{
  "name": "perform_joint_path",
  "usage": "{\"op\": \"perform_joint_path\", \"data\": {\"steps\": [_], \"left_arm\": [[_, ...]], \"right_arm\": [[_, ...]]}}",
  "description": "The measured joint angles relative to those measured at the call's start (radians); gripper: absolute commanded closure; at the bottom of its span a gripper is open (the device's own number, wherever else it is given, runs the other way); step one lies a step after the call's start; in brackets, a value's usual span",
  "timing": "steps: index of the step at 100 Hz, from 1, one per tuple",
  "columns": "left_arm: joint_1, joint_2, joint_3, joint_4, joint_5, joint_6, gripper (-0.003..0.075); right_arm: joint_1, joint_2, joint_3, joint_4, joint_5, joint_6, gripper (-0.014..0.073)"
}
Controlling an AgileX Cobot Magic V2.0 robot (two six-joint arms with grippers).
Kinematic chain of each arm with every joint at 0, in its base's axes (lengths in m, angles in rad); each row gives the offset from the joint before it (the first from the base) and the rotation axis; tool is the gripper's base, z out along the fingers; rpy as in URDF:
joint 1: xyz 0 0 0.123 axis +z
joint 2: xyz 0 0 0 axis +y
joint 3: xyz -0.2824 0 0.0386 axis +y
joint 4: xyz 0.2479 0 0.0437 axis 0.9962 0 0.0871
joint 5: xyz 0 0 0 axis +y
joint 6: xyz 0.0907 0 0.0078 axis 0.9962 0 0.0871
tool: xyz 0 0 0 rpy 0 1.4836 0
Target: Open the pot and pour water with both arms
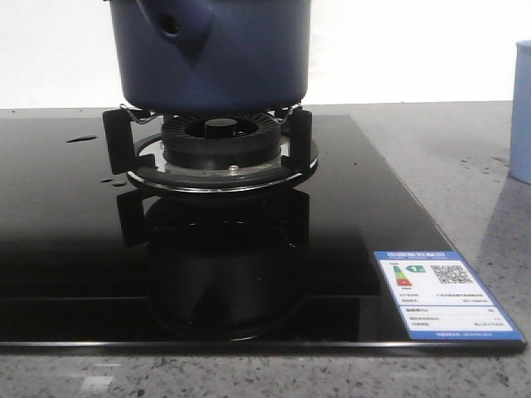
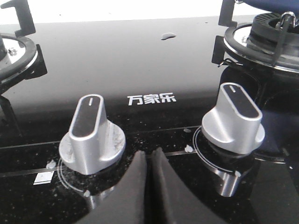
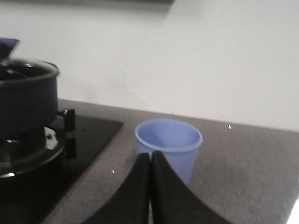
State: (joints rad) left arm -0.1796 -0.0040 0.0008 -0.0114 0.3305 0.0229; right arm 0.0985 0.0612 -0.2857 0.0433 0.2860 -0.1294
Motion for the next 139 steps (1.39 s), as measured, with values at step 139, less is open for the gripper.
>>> {"op": "perform_joint_path", "data": {"steps": [139], "left_arm": [[0.0,0.0,0.0,0.0,0.0,0.0,0.0739]], "right_arm": [[-0.082,-0.07,0.296,-0.256,0.044,0.366,0.0663]]}}
